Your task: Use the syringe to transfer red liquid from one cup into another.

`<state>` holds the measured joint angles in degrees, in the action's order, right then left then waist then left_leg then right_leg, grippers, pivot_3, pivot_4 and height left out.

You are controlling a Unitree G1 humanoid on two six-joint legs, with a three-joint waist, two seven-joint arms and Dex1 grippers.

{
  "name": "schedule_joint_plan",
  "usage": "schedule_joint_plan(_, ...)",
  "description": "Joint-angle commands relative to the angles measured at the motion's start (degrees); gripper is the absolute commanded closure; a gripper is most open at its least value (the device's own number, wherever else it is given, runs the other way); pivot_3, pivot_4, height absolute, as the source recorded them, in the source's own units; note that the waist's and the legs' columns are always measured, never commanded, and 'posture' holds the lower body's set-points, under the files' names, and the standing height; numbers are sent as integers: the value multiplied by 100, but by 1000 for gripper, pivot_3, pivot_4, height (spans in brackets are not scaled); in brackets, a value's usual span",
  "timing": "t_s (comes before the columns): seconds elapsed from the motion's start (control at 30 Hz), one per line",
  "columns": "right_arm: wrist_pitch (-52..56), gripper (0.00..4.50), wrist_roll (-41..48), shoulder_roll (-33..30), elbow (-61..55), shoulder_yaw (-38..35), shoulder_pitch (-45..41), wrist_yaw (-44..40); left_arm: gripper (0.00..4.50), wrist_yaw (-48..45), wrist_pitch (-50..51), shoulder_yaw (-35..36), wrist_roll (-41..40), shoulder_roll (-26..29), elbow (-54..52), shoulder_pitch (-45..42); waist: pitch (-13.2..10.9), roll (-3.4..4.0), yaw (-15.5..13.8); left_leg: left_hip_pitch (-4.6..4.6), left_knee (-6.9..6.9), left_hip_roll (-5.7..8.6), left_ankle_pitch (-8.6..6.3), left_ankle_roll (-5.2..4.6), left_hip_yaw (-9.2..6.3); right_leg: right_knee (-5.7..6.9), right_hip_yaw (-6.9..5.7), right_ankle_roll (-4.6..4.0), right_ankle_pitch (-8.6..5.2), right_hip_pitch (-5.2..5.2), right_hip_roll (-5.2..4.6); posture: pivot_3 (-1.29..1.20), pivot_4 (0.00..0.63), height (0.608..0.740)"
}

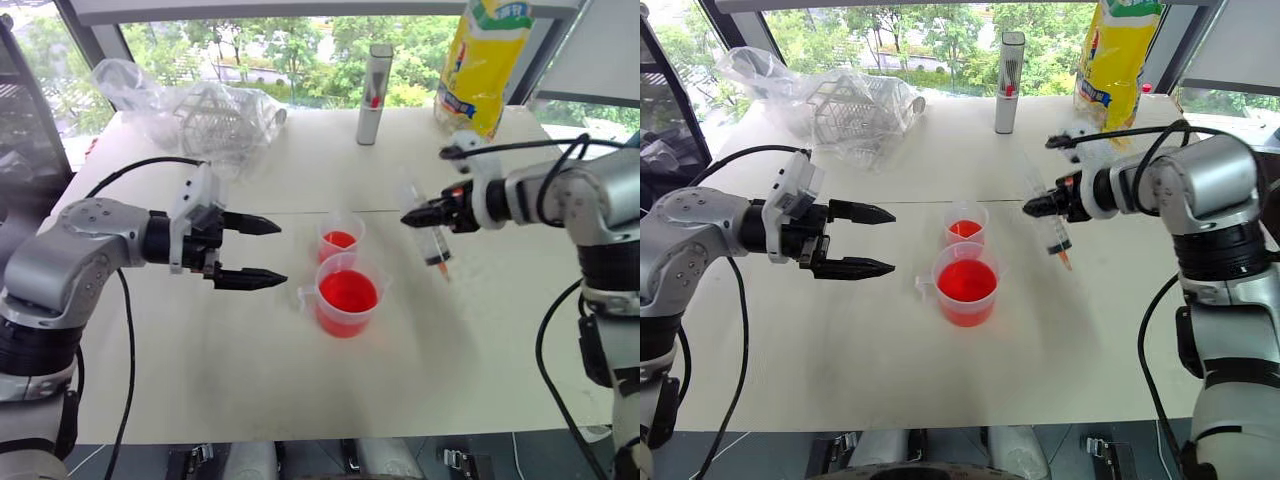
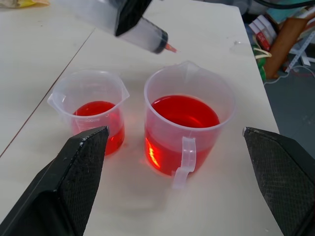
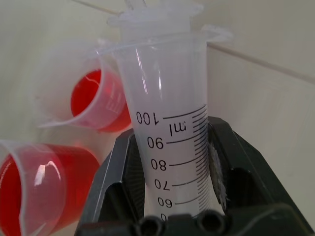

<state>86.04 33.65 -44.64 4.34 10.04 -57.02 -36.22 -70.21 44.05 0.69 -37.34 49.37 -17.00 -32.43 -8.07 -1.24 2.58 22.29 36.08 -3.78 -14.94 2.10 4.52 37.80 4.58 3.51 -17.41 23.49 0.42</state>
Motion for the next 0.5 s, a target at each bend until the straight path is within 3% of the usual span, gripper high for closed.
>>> schedule_joint_plan(0.03, 330, 3120, -187, 216, 224, -200, 17, 258, 20, -10, -63, 63, -74, 89, -212, -14, 0, 0, -4, 0, 0, 0, 0, 0, 0, 0, -1, 0, 0, 0, 0, 0, 150, 740)
schedule_joint_plan(0.17, 487, 3120, -736, 537, 851, -204, 131, 871, 20, -4, -69, 53, -39, 169, -337, 112, 1, -1, -2, 3, -1, 1, 0, 0, 0, -1, -1, 1, 0, 1, 0, 0, 150, 740)
schedule_joint_plan(0.3, 370, 3120, -923, 611, 1028, -109, 268, 980, 20, 28, -61, 40, -24, 222, -411, 181, 0, 0, -5, 5, 0, 4, 0, 0, -1, -1, -2, 1, 0, 2, 0, 0, 150, 740)
schedule_joint_plan(0.5, 389, 128, -1017, 658, 1024, -174, 325, 979, 0, 10, -204, -6, 157, 366, -393, 324, 1, -1, 6, 3, -1, 3, 0, 0, -3, -1, -3, 2, 0, 2, 5, 0, 150, 740)
